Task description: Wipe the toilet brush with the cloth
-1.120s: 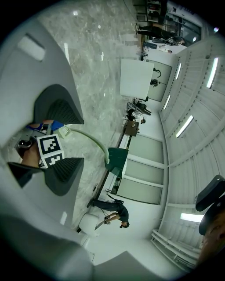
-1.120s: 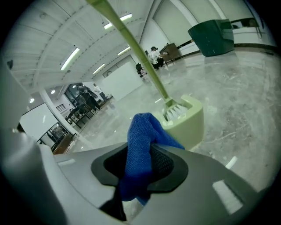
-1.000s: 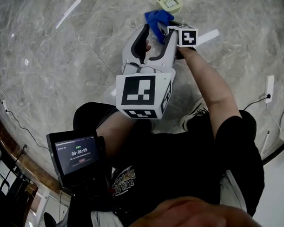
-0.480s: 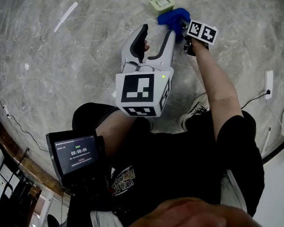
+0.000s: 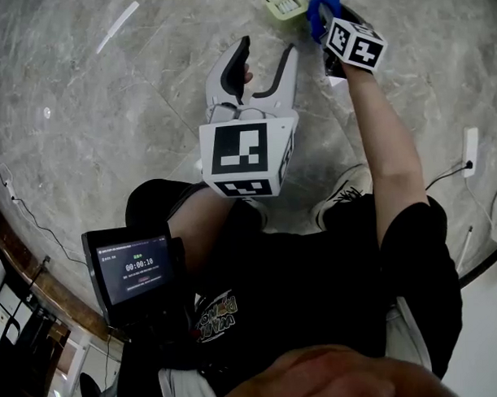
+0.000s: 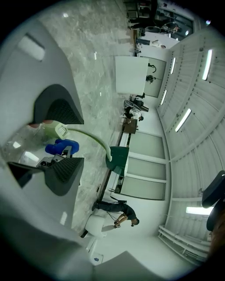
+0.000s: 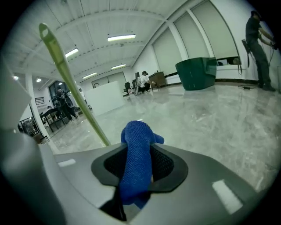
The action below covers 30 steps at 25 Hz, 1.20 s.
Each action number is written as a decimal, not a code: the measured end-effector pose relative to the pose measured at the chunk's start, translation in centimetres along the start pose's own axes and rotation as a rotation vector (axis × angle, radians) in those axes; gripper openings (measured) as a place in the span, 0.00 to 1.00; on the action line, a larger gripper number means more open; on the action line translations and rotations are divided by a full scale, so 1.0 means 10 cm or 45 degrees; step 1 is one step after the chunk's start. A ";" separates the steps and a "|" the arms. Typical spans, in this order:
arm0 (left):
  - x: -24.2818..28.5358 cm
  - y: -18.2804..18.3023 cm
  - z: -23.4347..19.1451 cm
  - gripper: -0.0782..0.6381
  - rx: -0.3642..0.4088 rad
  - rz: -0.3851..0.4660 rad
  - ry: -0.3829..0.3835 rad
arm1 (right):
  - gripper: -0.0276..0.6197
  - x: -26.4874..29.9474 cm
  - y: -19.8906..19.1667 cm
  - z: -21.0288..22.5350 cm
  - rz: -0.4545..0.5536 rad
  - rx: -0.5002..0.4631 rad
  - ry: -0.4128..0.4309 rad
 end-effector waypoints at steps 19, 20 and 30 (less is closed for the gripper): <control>0.05 -0.03 0.14 0.44 -0.139 -0.073 -0.075 | 0.23 -0.23 -1.03 -0.19 -0.434 -0.531 0.133; 0.03 -0.04 0.16 0.44 -0.134 -0.077 -0.080 | 0.23 -0.25 -1.10 -0.34 -0.446 -0.611 0.190; 0.07 -0.04 0.21 0.44 -0.121 -0.042 -0.091 | 0.23 -0.44 -0.53 -0.98 -0.376 -0.542 0.465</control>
Point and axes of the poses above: the fingertips, and each gripper's own axes: x forward along the fingers, z to its right, y out of its top, the point moved 2 cm from there along -x, backward along the fingers, and after that the axes turned 7 degrees about -x, right-handed, at the moved point
